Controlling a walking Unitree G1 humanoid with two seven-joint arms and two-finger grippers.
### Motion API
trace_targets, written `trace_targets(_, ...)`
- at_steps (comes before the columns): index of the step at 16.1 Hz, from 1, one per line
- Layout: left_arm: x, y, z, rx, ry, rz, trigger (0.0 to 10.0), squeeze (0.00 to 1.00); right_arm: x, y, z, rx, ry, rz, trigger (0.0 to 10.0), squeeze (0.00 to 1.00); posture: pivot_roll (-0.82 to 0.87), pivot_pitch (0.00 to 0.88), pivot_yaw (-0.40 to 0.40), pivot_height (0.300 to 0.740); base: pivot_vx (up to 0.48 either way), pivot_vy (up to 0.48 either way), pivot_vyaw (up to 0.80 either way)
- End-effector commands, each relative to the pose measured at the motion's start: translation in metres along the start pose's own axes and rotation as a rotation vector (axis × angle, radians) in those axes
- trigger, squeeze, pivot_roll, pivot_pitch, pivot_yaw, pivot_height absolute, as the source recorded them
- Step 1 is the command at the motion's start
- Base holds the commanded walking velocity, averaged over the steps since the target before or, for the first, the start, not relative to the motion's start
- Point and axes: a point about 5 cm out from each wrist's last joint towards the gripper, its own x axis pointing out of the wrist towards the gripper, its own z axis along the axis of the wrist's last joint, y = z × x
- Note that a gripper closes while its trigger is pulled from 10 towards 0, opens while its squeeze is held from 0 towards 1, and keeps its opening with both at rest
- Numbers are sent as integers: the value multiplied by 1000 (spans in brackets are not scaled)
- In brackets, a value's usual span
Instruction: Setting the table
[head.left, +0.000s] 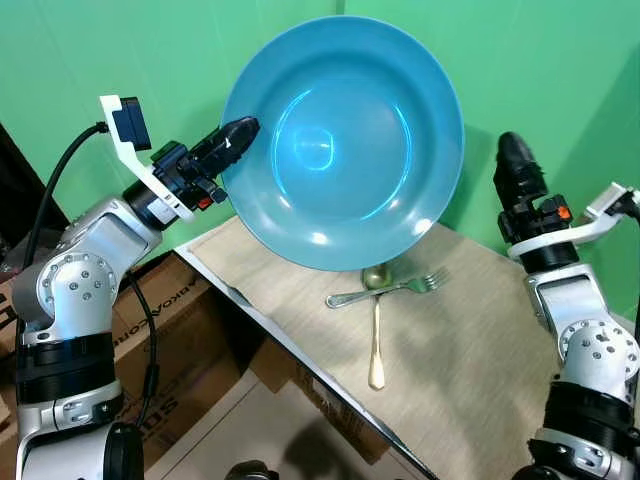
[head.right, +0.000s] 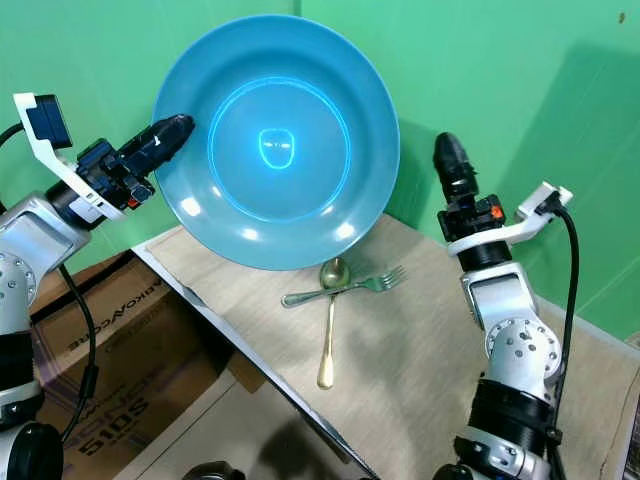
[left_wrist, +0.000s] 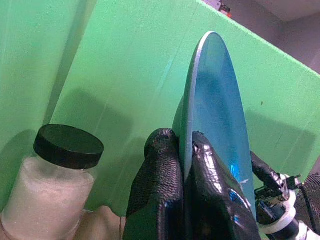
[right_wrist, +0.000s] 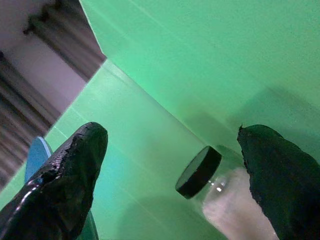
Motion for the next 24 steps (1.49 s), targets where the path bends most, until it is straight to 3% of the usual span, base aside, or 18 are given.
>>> trace_targets(1,1,-1,5,15,-21,1,0,0,1,4,5,9,-31,21,10000,0,148,0,-20,740,0,0,0)
trace_targets(3,0,-1,6,9,-28,-2,0,0,0,9,-3,-32,43,63,10000,0,148,0,-20,740,0,0,0)
trace_targets(5,5,-2,2,-9,-24,-20,0,0,-4,25,-31,-106,235,182,10000,0,150,0,-21,740,0,0,0)
trace_targets(8,7,-1,-3,-13,-12,-17,0,0,-5,36,-42,-104,307,266,10000,0,148,0,-20,740,0,0,0)
trace_targets(9,7,-1,-4,-15,-12,-17,0,0,-6,38,-46,-117,335,279,8667,0,148,0,-20,740,0,0,0)
trace_targets(10,8,-1,-4,-13,-9,-16,0,0,-7,35,-50,-135,356,270,2627,0,150,0,-21,740,0,0,0)
trace_targets(11,6,-1,-3,-11,-15,-7,0,0,-9,30,-49,-146,364,249,0,0,150,0,-21,740,0,0,0)
trace_targets(17,8,-3,-4,0,-20,-14,0,0,-8,8,-61,-271,467,89,0,0,152,0,-24,740,0,0,0)
trace_targets(24,12,-3,-9,-10,-21,-27,0,0,-4,14,-59,-328,455,58,0,0,118,0,-18,740,0,0,0)
